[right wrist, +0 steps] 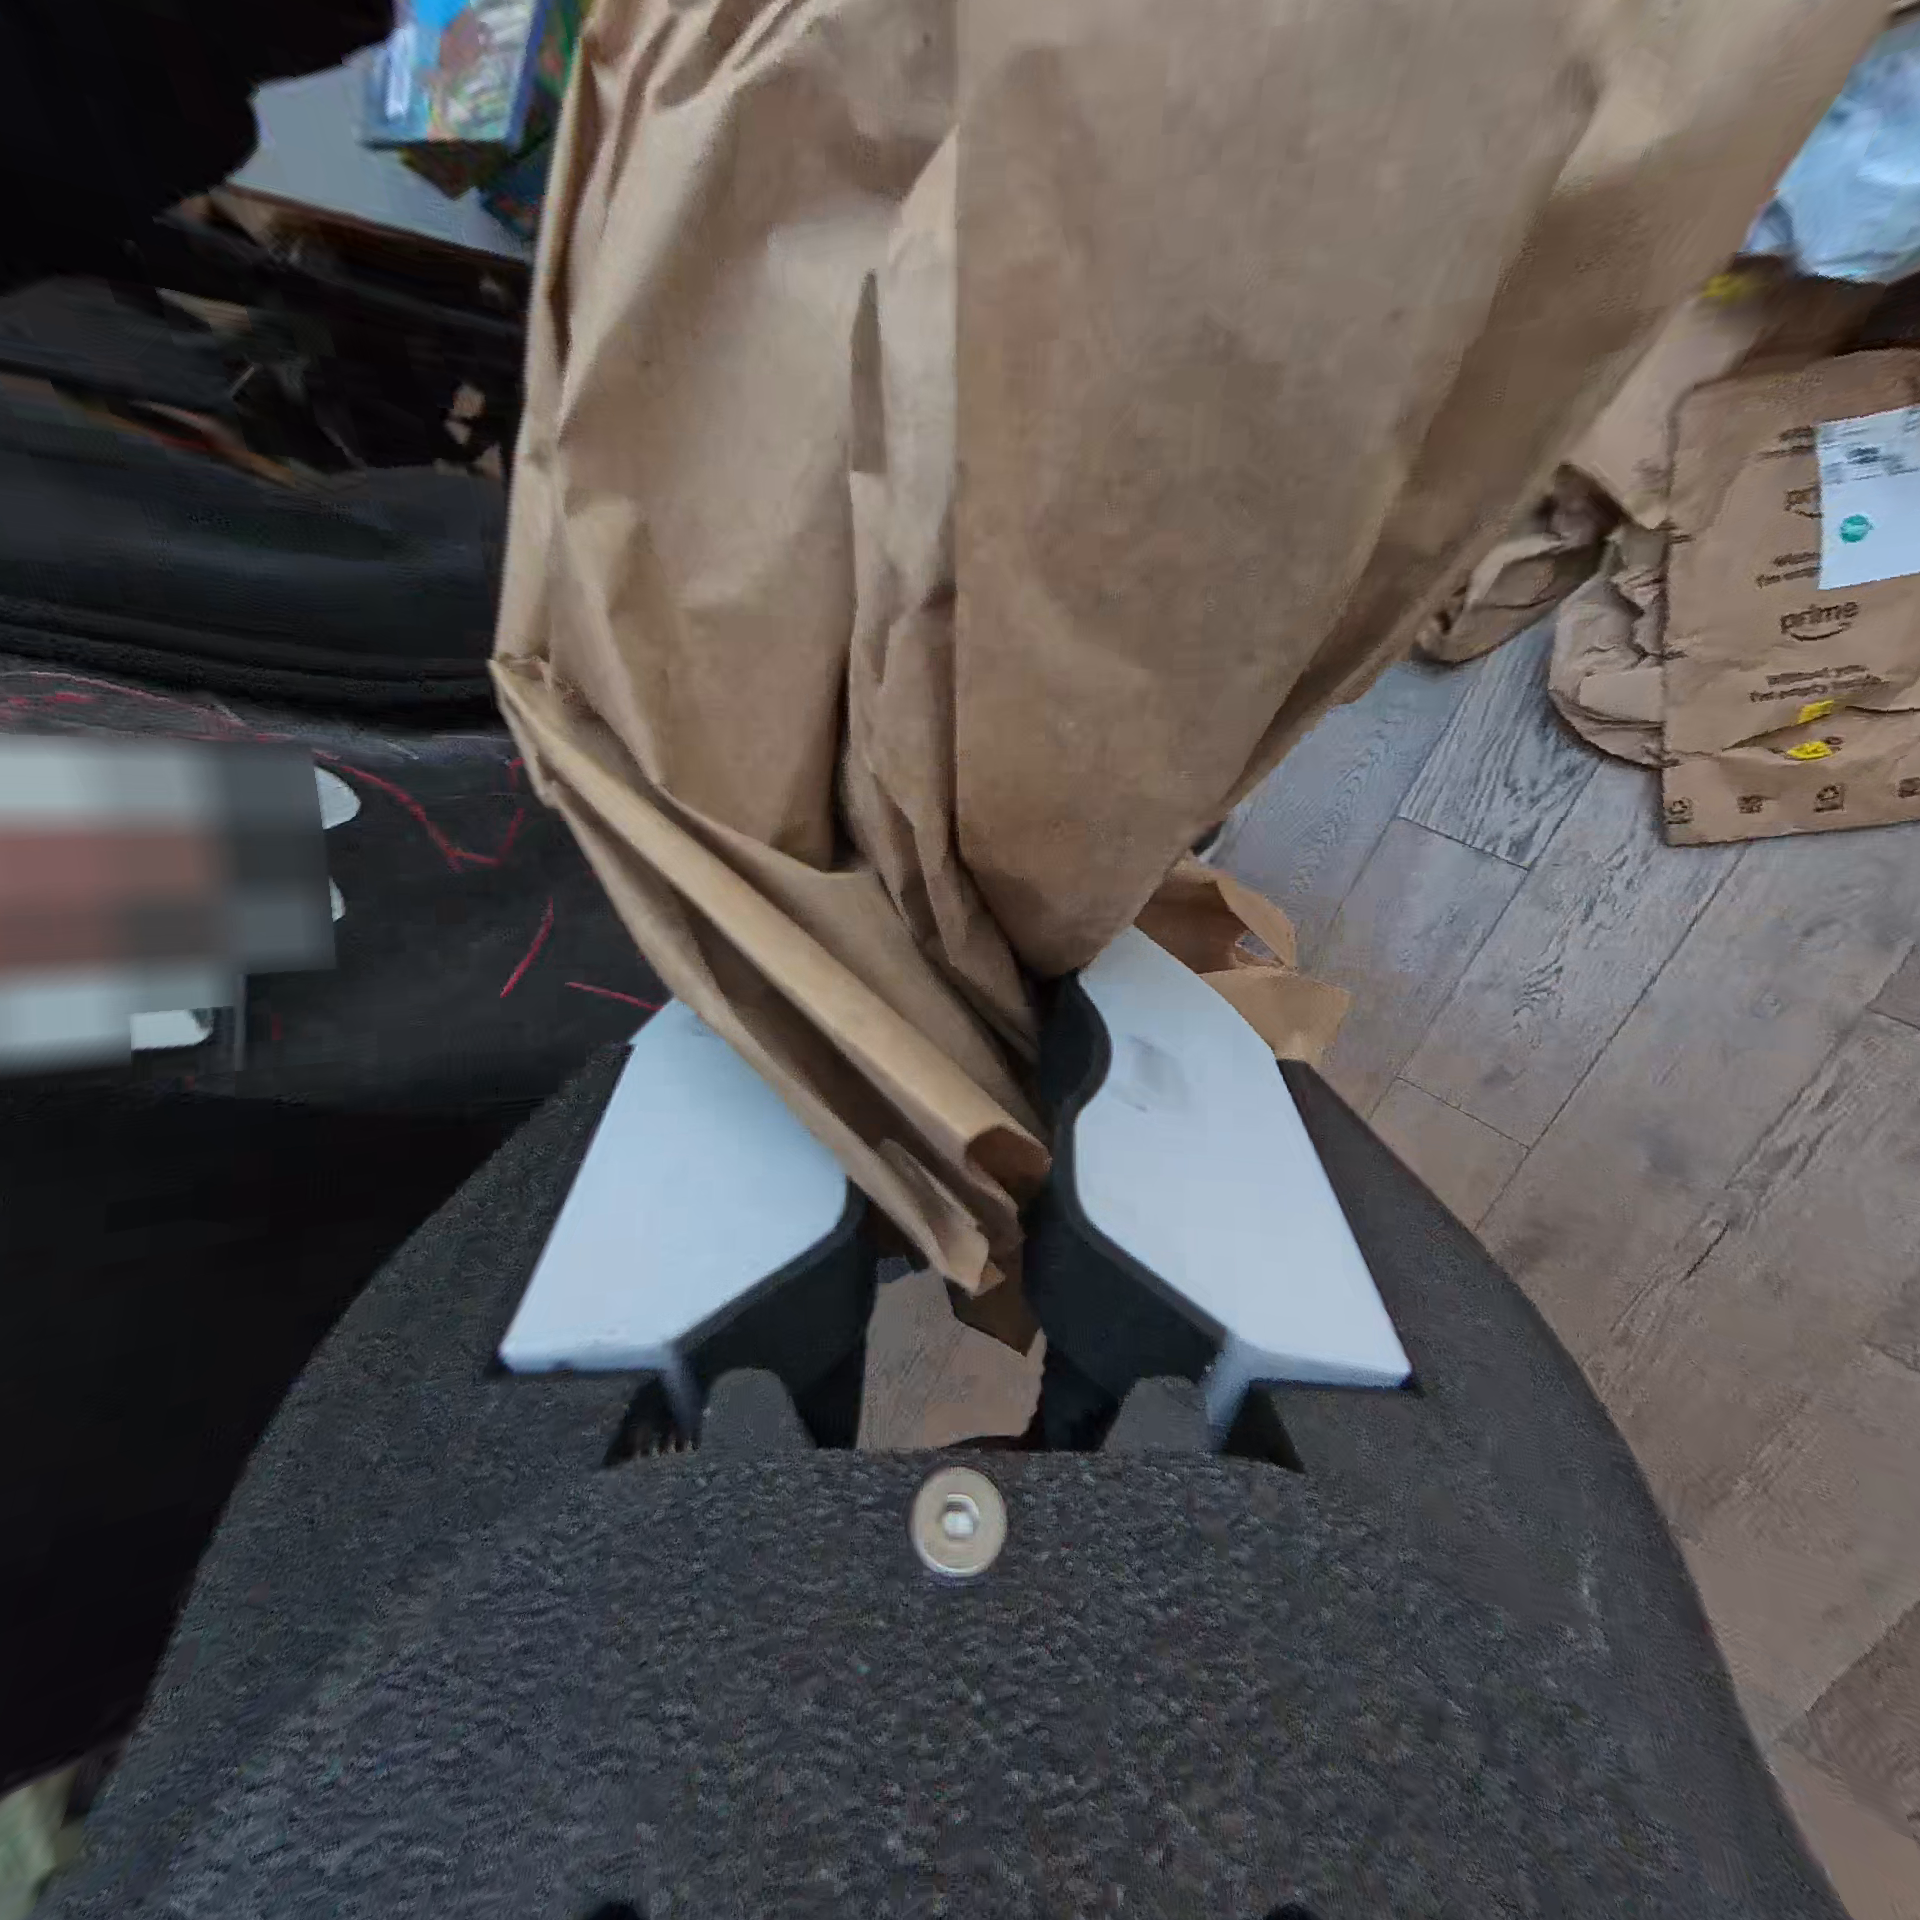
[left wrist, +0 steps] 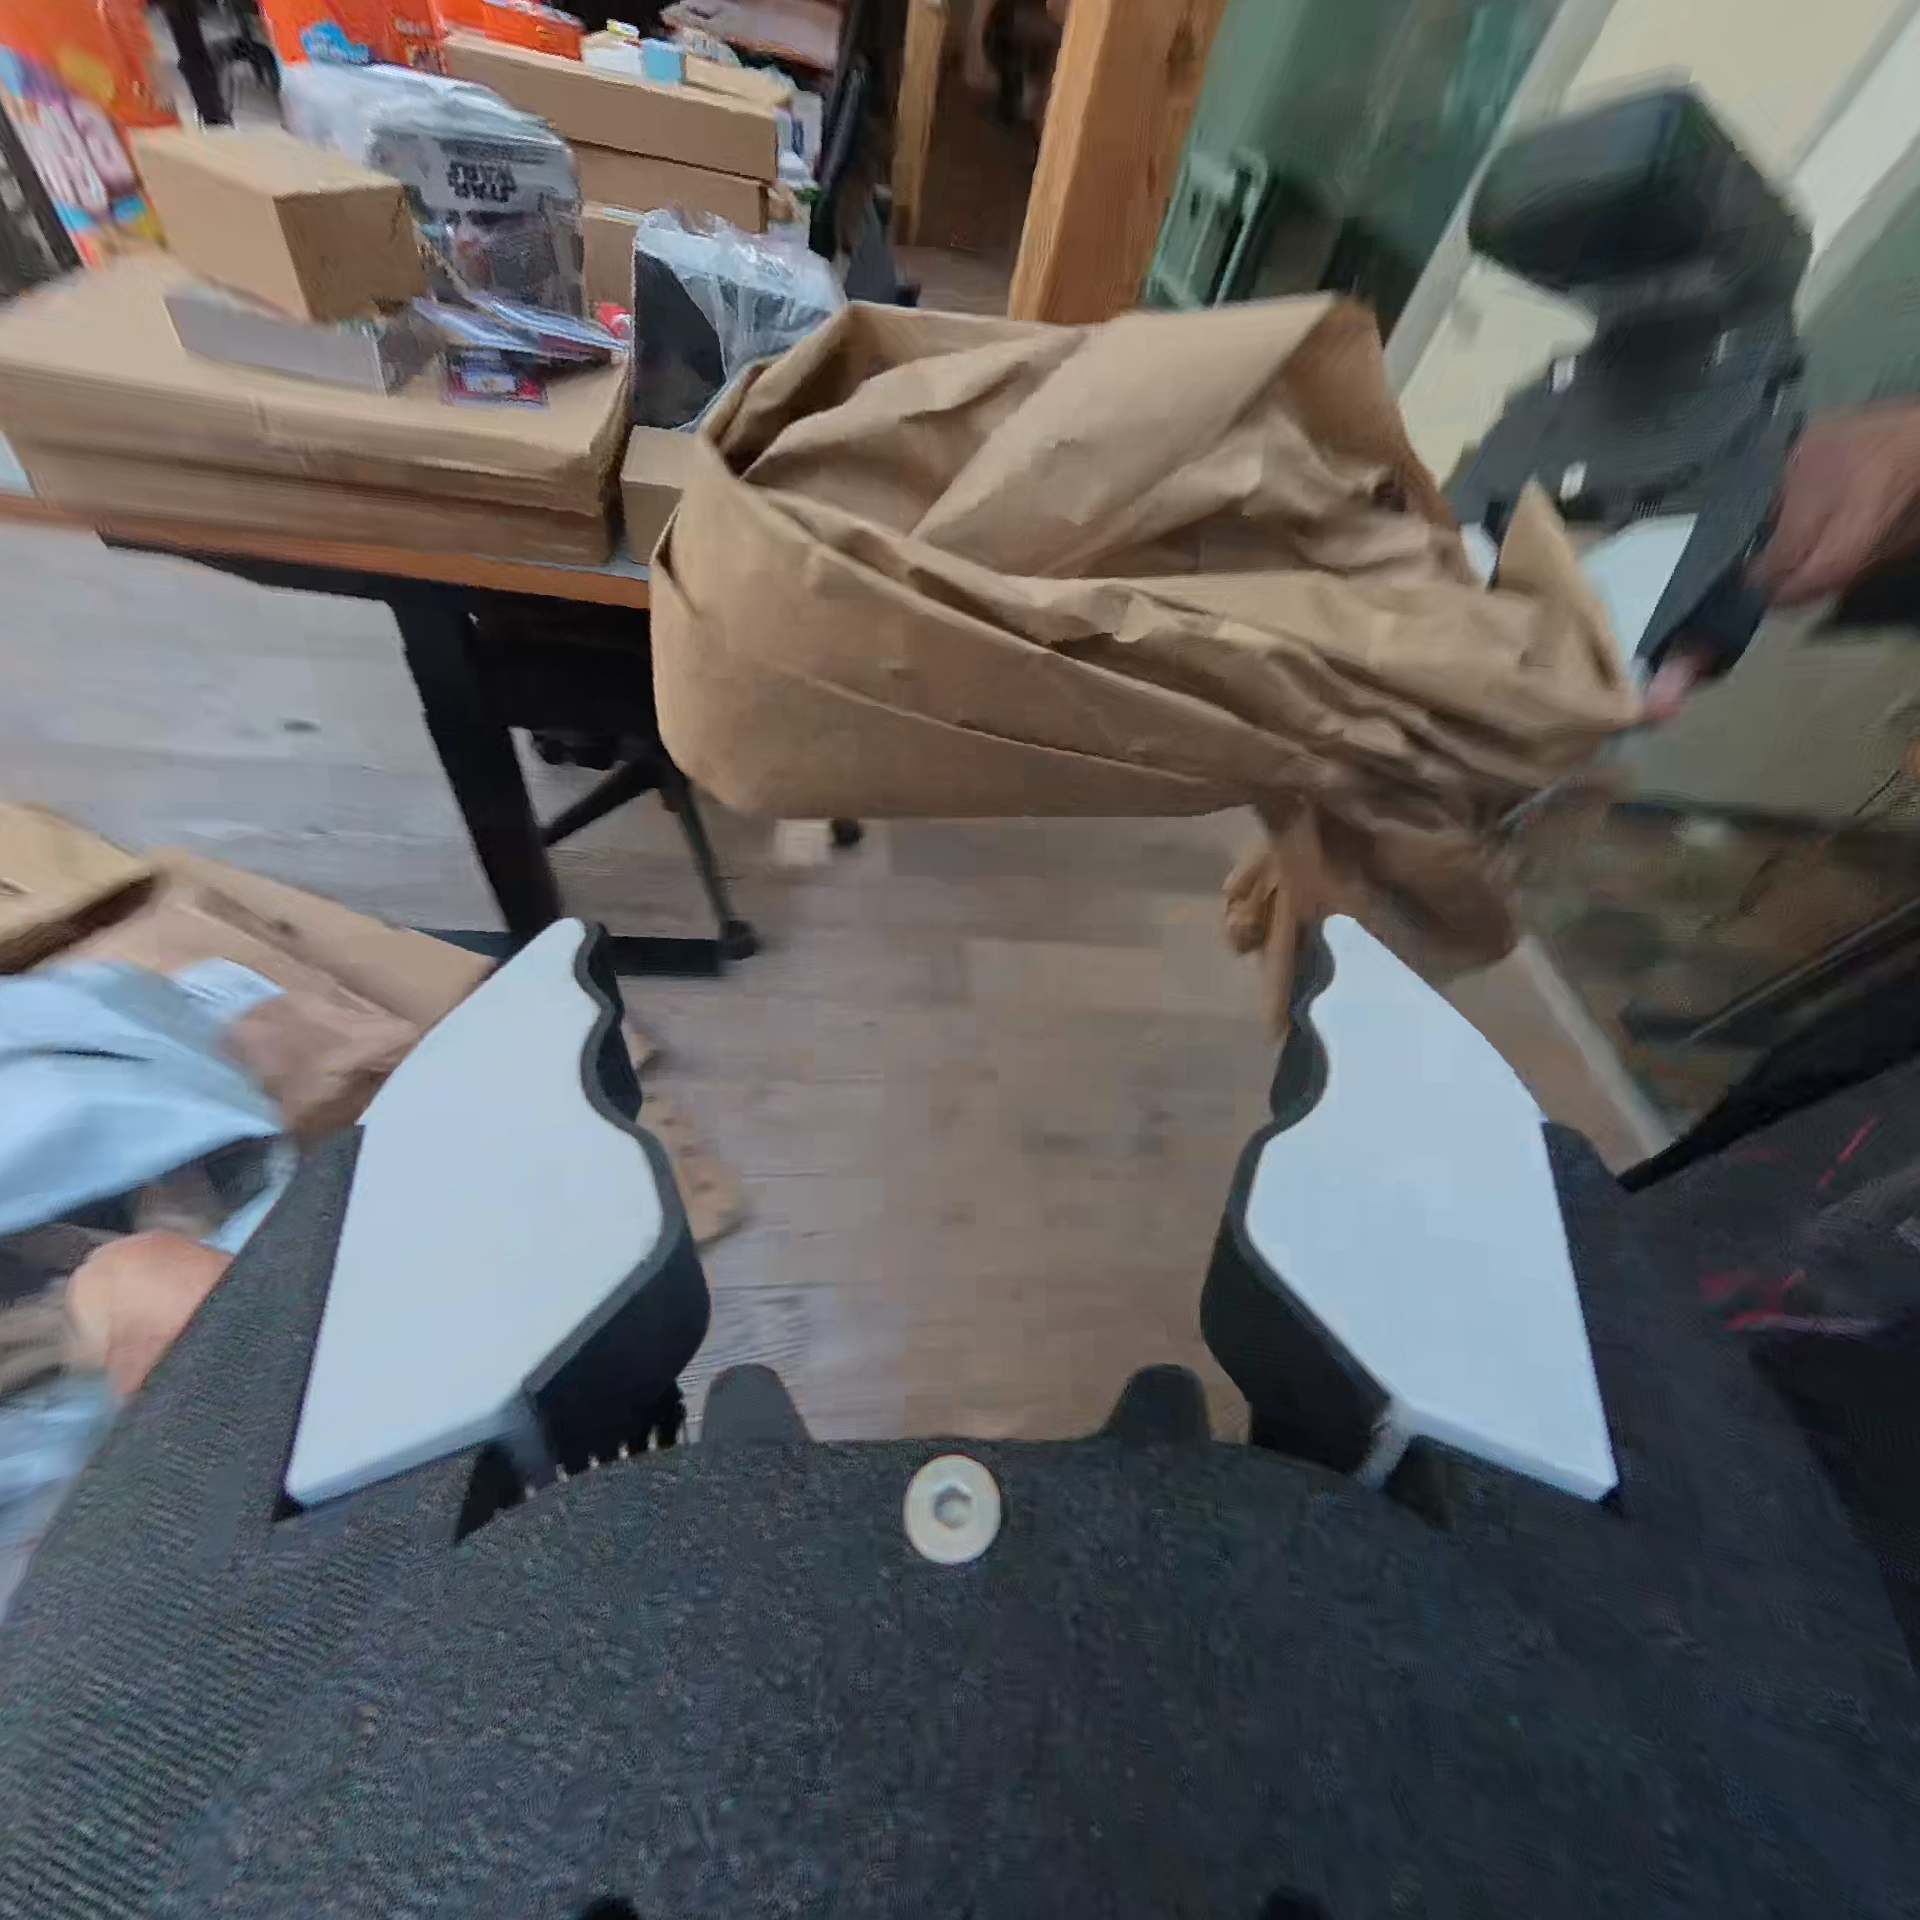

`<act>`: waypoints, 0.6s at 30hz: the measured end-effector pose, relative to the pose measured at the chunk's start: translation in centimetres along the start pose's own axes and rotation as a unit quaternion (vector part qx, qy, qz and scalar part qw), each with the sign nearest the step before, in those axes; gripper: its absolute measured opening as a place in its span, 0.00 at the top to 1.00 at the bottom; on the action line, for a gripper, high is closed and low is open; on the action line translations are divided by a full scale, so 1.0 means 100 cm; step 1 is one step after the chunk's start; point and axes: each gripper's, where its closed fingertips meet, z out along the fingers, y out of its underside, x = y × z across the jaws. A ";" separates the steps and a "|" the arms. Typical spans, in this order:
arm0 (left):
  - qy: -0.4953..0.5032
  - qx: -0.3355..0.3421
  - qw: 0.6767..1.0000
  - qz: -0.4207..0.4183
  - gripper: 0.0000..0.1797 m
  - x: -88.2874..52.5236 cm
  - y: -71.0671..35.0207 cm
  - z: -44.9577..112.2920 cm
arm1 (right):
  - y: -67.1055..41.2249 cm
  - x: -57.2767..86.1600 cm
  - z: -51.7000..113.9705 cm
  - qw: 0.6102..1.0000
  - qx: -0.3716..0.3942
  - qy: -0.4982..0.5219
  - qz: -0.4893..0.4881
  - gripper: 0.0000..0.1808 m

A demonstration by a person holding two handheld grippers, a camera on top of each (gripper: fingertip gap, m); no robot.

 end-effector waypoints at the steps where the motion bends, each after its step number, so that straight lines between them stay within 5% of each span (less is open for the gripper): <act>1: -0.007 -0.036 0.995 0.092 0.30 -0.009 -0.008 0.010 | -0.008 0.006 -0.007 0.999 -0.019 -0.036 -0.018 0.83; 5: -0.016 -0.171 0.919 0.356 0.18 -0.061 -0.019 0.058 | -0.055 0.033 -0.027 0.979 -0.080 -0.149 -0.114 0.84; 13: -0.100 -0.114 0.890 0.429 0.19 -0.202 -0.088 0.087 | -0.144 0.133 -0.032 0.949 -0.210 -0.145 -0.183 0.85; 18: -0.072 -0.202 0.845 0.490 0.19 -0.235 -0.089 0.079 | -0.200 0.176 -0.036 0.921 -0.271 -0.157 -0.234 0.86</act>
